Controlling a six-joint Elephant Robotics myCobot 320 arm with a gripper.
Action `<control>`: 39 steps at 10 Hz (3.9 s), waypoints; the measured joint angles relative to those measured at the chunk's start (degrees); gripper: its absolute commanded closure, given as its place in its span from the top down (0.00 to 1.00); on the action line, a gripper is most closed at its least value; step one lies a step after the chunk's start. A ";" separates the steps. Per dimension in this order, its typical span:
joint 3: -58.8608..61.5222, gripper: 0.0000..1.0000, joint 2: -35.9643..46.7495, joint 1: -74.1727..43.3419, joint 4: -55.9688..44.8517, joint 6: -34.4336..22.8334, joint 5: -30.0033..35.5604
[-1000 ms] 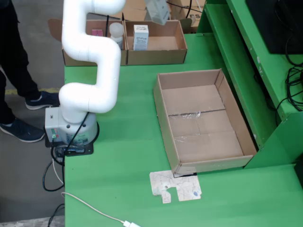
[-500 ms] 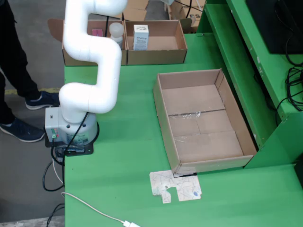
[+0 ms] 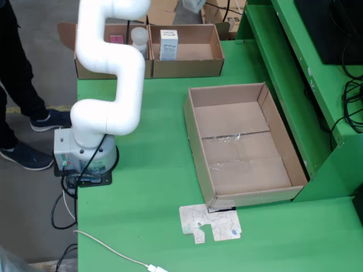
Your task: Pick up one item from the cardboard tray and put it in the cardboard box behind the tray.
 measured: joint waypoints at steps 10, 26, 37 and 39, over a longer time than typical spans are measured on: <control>-0.27 0.00 -6.59 -4.48 -0.09 3.60 0.18; -0.35 0.00 -6.68 -13.44 -11.60 21.53 31.38; -0.35 0.00 -6.68 -13.53 -11.60 21.53 31.47; -0.35 0.00 -6.68 -13.53 -11.60 21.53 31.47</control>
